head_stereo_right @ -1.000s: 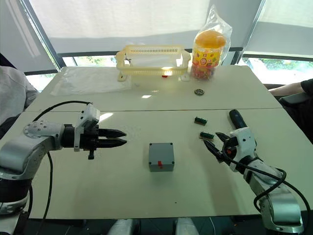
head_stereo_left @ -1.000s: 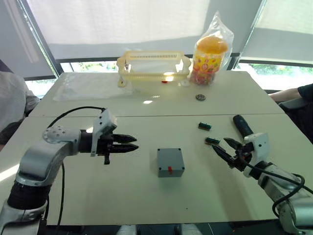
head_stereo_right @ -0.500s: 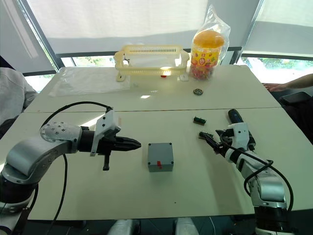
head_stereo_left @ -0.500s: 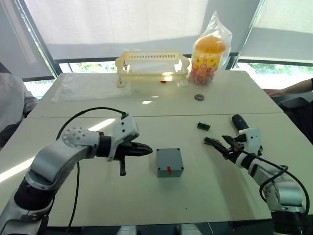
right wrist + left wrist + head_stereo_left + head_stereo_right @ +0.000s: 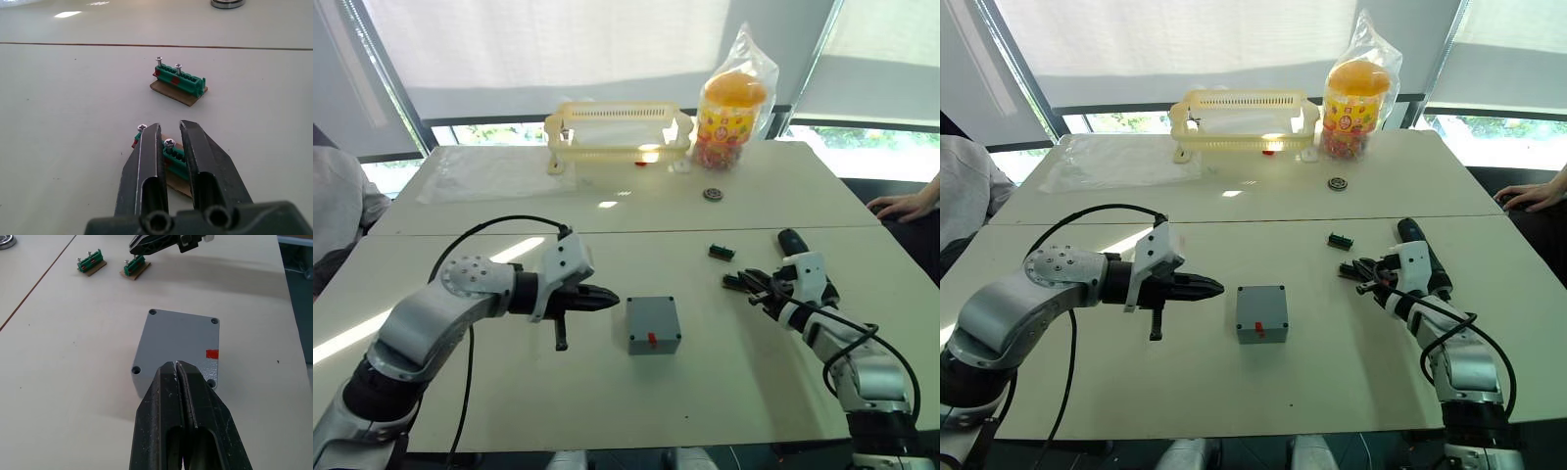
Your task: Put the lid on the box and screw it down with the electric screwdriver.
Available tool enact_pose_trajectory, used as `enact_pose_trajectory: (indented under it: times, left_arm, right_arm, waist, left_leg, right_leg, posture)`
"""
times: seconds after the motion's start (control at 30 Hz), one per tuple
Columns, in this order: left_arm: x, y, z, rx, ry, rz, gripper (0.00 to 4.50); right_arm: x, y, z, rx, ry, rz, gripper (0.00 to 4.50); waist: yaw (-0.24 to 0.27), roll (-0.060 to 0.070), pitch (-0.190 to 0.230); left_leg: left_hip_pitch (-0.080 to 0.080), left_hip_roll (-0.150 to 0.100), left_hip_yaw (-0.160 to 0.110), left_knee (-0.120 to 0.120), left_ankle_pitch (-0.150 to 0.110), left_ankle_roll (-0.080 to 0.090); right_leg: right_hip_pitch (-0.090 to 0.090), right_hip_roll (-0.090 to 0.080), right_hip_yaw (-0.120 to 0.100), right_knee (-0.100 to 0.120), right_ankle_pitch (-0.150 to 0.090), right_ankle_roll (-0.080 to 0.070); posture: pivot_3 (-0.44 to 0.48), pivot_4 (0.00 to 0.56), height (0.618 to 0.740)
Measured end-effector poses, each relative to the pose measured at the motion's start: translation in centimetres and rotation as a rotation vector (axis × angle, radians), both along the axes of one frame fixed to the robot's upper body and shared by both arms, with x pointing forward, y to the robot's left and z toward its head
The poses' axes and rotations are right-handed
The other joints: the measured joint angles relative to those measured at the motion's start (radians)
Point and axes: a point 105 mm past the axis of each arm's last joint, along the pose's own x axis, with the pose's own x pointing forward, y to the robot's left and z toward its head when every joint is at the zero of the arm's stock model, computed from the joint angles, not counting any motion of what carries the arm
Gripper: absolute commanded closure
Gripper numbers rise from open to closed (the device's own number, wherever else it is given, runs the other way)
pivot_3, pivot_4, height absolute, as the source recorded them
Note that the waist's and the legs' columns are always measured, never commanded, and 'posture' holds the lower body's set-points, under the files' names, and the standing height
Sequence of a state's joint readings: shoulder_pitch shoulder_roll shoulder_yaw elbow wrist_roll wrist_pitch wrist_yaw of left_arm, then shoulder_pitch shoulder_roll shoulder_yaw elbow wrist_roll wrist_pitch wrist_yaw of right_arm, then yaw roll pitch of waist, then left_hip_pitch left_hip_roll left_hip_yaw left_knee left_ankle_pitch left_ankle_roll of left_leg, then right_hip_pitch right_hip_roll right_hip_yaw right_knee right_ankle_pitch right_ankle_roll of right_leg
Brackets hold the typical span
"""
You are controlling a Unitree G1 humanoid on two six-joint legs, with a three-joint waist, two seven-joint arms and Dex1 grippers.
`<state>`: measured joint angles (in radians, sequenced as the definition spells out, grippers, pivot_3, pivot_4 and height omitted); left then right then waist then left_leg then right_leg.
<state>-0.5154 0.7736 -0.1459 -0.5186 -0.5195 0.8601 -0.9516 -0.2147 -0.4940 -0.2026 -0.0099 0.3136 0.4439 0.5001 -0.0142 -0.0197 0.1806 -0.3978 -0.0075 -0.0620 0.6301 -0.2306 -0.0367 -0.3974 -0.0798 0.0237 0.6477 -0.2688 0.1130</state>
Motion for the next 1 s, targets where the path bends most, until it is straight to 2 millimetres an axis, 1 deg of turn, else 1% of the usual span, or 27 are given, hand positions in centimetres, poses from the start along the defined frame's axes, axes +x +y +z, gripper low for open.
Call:
enact_pose_trajectory:
  times: [0.33,0.7,0.8,0.83,0.9,1.0]
  left_arm:
    - [-0.07,-0.2,-0.75,0.015,0.012,0.001,4.5]
    - [0.19,-0.15,-0.84,0.022,-0.003,0.014,4.5]
    - [0.25,-0.12,-0.85,0.023,-0.006,0.02,4.5]
    - [0.26,-0.12,-0.86,0.023,-0.006,0.02,4.5]
    - [0.25,-0.11,-0.88,0.024,-0.006,0.02,4.5]
    - [0.23,-0.09,-0.94,0.024,-0.005,0.02,4.5]
  right_arm:
    - [0.15,-0.15,-0.22,-0.015,-0.001,-0.001,3.88]
    - [0.55,0.12,-0.45,-0.028,-0.005,0.004,3.88]
    - [0.66,-0.09,0.0,-0.037,-0.036,-0.012,3.05]
    - [0.67,-0.17,0.06,-0.037,-0.04,-0.018,2.47]
    - [0.62,-0.31,0.1,-0.037,-0.043,-0.026,1.56]
    - [0.19,-0.5,0.21,-0.035,-0.051,-0.035,1.56]
  waist:
    - [0.0,0.0,0.0]
    - [0.0,0.001,0.001]
    - [0.0,0.001,0.001]
    - [0.0,0.001,0.001]
    - [0.0,0.001,0.001]
    - [0.001,0.001,0.001]
  left_leg:
    - [0.0,0.0,0.0,0.0,0.0,0.0]
    - [0.0,0.0,0.0,0.0,0.0,0.0]
    - [0.0,0.0,0.0,0.0,0.0,0.0]
    - [0.0,0.0,0.0,0.0,0.0,0.0]
    - [0.0,0.0,0.0,0.0,0.0,0.0]
    - [0.0,0.0,0.0,0.0,0.0,0.0]
  right_leg:
    - [0.0,0.0,0.0,0.0,0.0,0.0]
    - [0.0,0.0,0.0,0.0,0.0,0.0]
    - [0.0,0.0,0.0,0.0,0.0,0.0]
    - [0.0,0.0,0.0,0.0,0.0,0.0]
    - [0.0,0.0,0.0,0.0,0.0,0.0]
    - [0.0,0.0,0.0,0.0,0.0,0.0]
  posture:
    - [0.0,0.15,0.74]
    - [0.0,0.15,0.74]
    - [0.0,0.15,0.74]
    - [0.0,0.15,0.74]
    - [0.0,0.15,0.74]
    - [0.0,0.15,0.74]
